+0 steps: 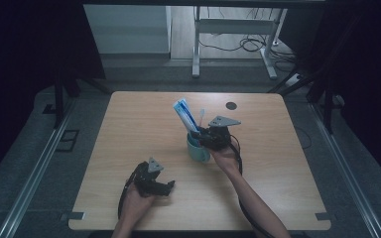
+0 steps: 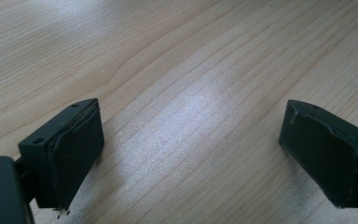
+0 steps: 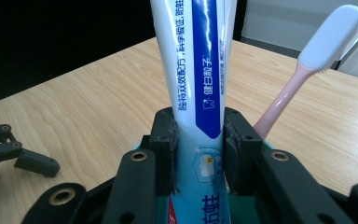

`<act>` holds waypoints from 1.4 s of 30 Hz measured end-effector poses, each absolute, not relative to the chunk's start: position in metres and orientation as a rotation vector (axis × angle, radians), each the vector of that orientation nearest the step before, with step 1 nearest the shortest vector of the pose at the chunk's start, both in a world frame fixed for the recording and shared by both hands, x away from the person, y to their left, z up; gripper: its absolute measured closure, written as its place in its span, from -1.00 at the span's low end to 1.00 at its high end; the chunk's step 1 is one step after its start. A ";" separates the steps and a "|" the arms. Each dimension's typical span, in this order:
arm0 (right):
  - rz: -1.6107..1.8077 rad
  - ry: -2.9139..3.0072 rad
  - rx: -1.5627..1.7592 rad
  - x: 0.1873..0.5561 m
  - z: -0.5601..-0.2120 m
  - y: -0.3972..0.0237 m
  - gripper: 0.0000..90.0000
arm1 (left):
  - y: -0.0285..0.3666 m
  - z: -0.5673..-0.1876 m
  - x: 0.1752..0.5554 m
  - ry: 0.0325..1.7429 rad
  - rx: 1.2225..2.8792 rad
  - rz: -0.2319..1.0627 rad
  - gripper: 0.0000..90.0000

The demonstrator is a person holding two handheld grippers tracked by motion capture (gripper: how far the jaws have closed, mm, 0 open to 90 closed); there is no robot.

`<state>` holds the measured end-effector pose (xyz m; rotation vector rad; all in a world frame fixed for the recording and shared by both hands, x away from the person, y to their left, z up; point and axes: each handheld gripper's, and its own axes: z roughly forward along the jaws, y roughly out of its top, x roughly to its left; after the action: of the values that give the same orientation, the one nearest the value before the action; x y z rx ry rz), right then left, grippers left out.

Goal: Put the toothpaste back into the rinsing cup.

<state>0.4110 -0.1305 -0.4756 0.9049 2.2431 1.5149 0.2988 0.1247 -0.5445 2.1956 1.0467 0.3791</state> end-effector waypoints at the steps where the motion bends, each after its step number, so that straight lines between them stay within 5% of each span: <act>1: 1.514 2.245 0.905 0.411 -0.475 -0.131 0.51 | 0.125 -0.544 0.299 1.047 2.195 0.378 -0.86; 42: 1.423 2.358 0.905 0.402 -0.481 -0.143 0.40 | 0.125 -0.544 0.299 1.047 2.197 0.380 -0.86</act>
<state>0.4016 -0.1428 -0.4810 0.9049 2.3576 1.4228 0.2987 0.1247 -0.5444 2.1967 1.0472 0.3800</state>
